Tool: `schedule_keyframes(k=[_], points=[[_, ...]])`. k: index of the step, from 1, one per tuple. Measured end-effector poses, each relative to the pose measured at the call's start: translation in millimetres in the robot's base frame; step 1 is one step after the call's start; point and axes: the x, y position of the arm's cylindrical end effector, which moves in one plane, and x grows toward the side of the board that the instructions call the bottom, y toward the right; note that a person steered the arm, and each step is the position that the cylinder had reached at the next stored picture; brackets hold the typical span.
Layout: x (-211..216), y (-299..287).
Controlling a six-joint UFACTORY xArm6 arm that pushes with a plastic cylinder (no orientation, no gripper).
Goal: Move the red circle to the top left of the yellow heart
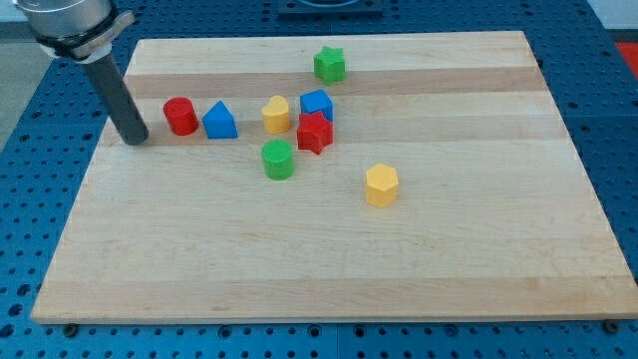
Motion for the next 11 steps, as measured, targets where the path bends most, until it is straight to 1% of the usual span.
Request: schedule_keyframes(k=[1,3,4,5,6,7,10,11], points=[[-7.8,16.6],[-26.3,-9.8],[-41.1,16.5],[-45.6,26.6],[-33.5,28.6],[-23.3,43.2],[-37.3,82.9],[-37.0,71.9]])
